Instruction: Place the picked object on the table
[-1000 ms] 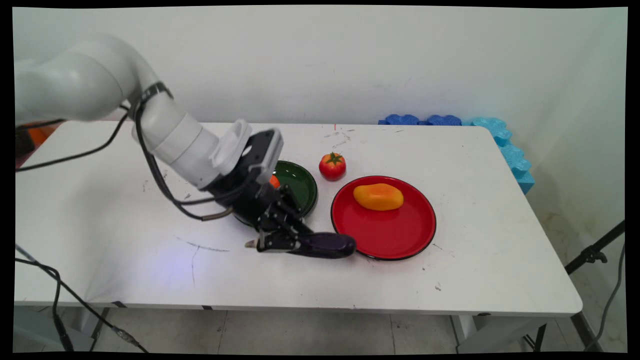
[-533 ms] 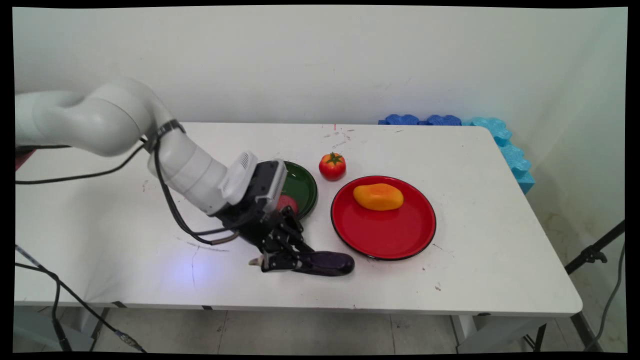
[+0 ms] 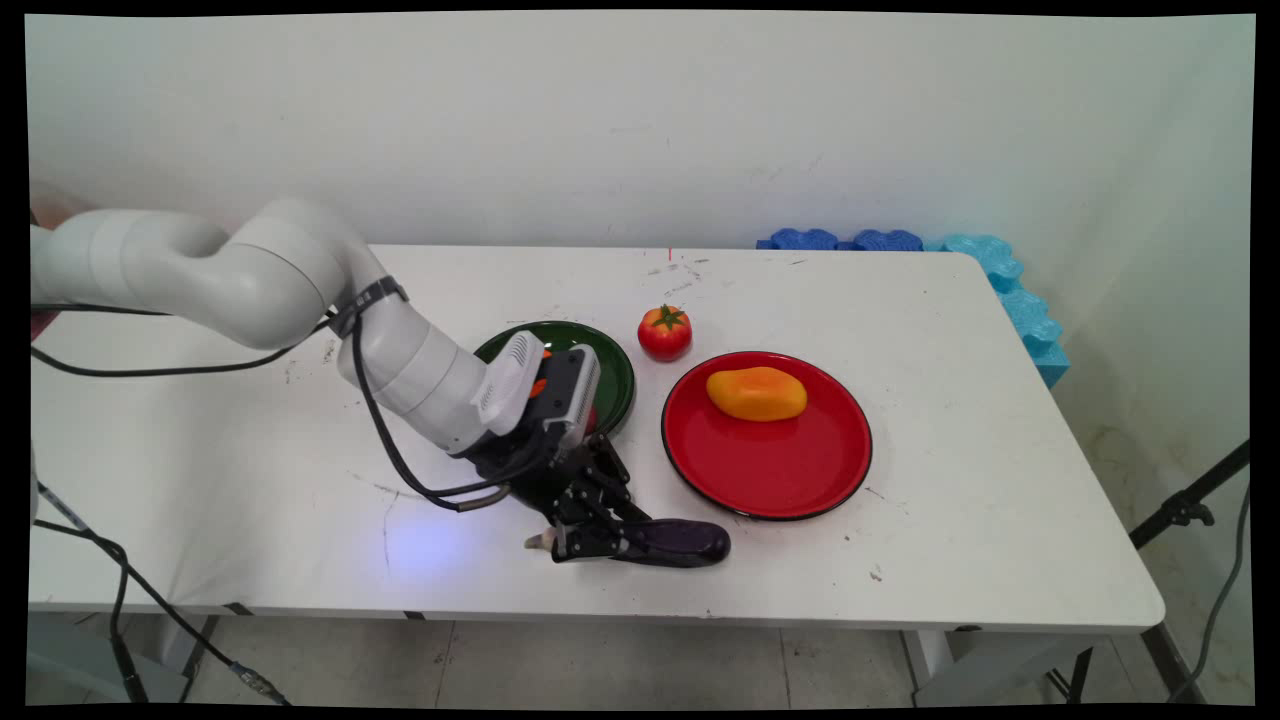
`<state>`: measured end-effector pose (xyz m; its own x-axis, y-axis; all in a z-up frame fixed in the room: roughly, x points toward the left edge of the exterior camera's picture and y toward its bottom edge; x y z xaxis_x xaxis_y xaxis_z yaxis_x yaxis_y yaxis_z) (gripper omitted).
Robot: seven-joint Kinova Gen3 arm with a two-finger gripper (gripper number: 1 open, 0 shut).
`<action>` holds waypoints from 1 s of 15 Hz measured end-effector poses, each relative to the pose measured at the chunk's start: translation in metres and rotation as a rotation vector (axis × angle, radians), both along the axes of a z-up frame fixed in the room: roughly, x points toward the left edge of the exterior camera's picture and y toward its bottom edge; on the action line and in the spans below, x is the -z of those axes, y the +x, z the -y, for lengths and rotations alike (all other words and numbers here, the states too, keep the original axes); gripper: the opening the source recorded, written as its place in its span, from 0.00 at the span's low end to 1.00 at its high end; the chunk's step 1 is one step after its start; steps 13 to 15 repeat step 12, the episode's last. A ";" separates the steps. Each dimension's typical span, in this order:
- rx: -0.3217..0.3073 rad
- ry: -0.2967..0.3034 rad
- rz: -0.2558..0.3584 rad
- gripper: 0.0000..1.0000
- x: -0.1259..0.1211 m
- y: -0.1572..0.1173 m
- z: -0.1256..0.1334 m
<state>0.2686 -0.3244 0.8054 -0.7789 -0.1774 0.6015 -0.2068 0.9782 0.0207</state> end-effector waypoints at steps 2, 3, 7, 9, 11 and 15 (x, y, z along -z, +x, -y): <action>-0.007 0.003 -0.005 0.00 0.004 -0.003 0.001; -0.010 0.004 -0.007 0.00 0.005 -0.005 0.002; -0.023 0.004 -0.013 1.00 0.009 -0.009 0.005; -0.029 0.003 -0.015 1.00 0.010 -0.011 0.007; -0.033 0.000 -0.018 1.00 0.011 -0.013 0.009; -0.034 -0.002 -0.020 1.00 0.010 -0.014 0.009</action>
